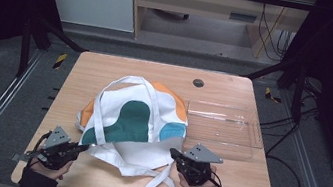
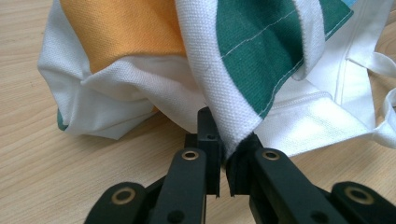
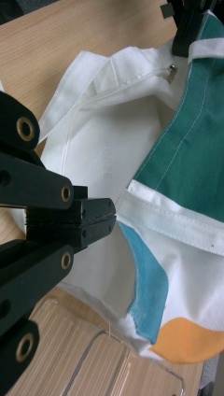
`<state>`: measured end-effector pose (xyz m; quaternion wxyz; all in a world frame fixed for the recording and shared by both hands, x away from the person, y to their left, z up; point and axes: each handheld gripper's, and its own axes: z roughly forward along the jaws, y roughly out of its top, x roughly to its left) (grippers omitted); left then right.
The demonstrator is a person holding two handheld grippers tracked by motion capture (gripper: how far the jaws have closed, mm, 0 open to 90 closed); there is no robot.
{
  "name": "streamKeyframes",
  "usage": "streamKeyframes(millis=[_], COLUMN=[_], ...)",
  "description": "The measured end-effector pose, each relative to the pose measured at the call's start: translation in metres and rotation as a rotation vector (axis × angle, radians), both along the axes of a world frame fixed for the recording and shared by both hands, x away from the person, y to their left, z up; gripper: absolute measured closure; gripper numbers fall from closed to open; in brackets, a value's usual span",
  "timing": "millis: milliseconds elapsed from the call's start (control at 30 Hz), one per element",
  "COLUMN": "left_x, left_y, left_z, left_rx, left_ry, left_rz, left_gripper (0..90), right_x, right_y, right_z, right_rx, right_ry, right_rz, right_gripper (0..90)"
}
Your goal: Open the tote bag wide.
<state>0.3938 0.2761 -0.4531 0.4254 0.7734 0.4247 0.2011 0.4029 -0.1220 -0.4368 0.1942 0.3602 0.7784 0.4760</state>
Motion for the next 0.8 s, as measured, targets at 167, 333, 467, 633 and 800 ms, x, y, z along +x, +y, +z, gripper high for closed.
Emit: streamKeyframes(millis=[167, 333, 467, 633, 800], left_x=[0.000, 0.000, 0.000, 0.000, -0.001], left_y=[-0.001, -0.002, -0.001, -0.001, -0.001], left_z=[0.000, 0.000, 0.000, 0.000, 0.000], left_rx=[0.009, 0.006, 0.009, 0.010, 0.004], left_ry=[-0.002, -0.003, -0.001, -0.001, 0.000], left_rz=[0.005, 0.010, 0.007, 0.007, 0.010], left_gripper=[86.0, 86.0, 86.1, 86.1, 86.1], right_x=[0.001, 0.002, 0.003, 0.005, 0.006], right_y=[0.009, 0.021, 0.031, 0.044, 0.059], right_z=[-0.001, -0.002, -0.001, -0.001, -0.007], right_rx=[0.006, 0.013, 0.016, 0.021, 0.036], right_ry=[-0.002, 0.007, 0.002, 0.004, 0.009], right_rz=[0.010, 0.024, 0.037, 0.044, 0.054], right_gripper=[90.0, 90.0, 90.0, 90.0, 90.0])
